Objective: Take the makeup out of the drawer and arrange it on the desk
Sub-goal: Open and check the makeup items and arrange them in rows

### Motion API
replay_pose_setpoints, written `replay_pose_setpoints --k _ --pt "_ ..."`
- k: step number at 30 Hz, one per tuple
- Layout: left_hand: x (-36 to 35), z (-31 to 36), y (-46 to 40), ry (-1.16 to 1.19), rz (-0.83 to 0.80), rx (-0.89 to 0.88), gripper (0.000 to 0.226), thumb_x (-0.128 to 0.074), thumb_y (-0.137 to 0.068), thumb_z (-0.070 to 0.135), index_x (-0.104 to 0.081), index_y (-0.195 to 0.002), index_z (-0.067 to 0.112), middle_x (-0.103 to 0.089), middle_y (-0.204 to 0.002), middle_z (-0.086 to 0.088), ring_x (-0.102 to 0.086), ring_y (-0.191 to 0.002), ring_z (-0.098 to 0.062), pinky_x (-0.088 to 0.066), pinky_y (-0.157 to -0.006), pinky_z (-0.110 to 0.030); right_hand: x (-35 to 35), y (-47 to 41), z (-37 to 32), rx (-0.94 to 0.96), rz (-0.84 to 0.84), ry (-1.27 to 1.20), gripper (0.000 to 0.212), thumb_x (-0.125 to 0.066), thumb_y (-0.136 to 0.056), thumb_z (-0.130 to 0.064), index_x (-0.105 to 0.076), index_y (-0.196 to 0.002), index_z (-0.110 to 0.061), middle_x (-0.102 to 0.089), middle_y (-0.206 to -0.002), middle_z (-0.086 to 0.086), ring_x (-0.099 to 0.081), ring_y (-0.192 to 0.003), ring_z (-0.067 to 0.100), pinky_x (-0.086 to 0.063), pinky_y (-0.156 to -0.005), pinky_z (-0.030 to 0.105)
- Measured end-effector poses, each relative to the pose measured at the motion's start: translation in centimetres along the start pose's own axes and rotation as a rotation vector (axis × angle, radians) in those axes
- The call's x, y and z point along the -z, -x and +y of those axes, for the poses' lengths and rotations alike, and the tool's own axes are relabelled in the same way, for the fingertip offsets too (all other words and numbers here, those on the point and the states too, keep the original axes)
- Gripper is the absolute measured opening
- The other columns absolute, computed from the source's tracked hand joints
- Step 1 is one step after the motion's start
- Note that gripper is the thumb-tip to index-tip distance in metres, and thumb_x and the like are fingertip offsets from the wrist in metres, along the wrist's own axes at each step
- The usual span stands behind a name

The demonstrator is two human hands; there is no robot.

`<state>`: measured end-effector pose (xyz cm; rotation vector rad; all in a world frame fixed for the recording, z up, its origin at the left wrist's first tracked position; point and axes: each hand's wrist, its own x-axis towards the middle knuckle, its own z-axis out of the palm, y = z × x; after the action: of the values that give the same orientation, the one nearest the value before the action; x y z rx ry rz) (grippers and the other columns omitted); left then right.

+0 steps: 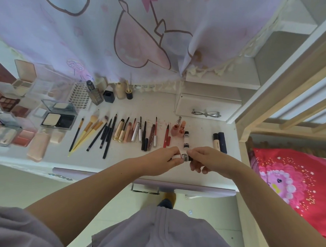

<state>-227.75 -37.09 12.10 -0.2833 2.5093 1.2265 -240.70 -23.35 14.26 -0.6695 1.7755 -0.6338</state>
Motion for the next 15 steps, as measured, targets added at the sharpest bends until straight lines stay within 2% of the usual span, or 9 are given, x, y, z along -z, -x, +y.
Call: replay_pose_setpoints --k 5,9,13,15 --pt "-0.1 0.0 -0.6 -0.054 -0.079 0.008 0.018 -0.038 -0.1 0.035 -0.044 -0.095 0.018 -0.044 -0.07 0.007 -0.039 -0.06 -0.007 -0.032 -0.056 -0.02 0.9 0.1 0.4 0.004 -0.044 0.073 0.011 -0.054 -0.095 -0.024 -0.057 -0.098 -0.015 -0.066 -0.083 -0.003 -0.056 -0.07 0.007 -0.045 -0.063 0.02" --pt "-0.1 -1.3 -0.7 -0.038 -0.138 0.067 0.023 -0.034 -0.101 0.037 -0.043 -0.094 0.018 -0.044 -0.074 0.005 -0.039 -0.064 -0.009 -0.034 -0.06 -0.022 2.6 0.6 1.3 -0.043 -0.041 0.116 0.011 -0.056 -0.093 -0.021 -0.054 -0.099 -0.012 -0.069 -0.09 0.0 -0.059 -0.075 0.009 -0.046 -0.066 0.023" --pt "0.0 -2.7 -0.8 0.242 -0.045 0.176 0.019 -0.029 -0.102 0.034 -0.042 -0.093 0.023 -0.045 -0.081 0.0 -0.04 -0.068 -0.011 -0.037 -0.066 -0.025 3.9 0.8 3.2 -0.053 0.046 -0.264 0.018 -0.056 -0.094 -0.019 -0.055 -0.112 -0.017 -0.069 -0.104 0.004 -0.064 -0.09 0.015 -0.051 -0.069 0.025" --pt "-0.3 -2.8 -1.3 0.395 0.014 0.206 0.015 -0.032 -0.102 0.031 -0.044 -0.102 0.022 -0.052 -0.087 0.001 -0.048 -0.072 -0.011 -0.043 -0.069 -0.025 3.3 0.4 3.8 -0.056 0.047 -0.377 0.022 -0.053 -0.096 -0.021 -0.056 -0.118 -0.02 -0.069 -0.108 0.004 -0.065 -0.098 0.017 -0.055 -0.072 0.027"
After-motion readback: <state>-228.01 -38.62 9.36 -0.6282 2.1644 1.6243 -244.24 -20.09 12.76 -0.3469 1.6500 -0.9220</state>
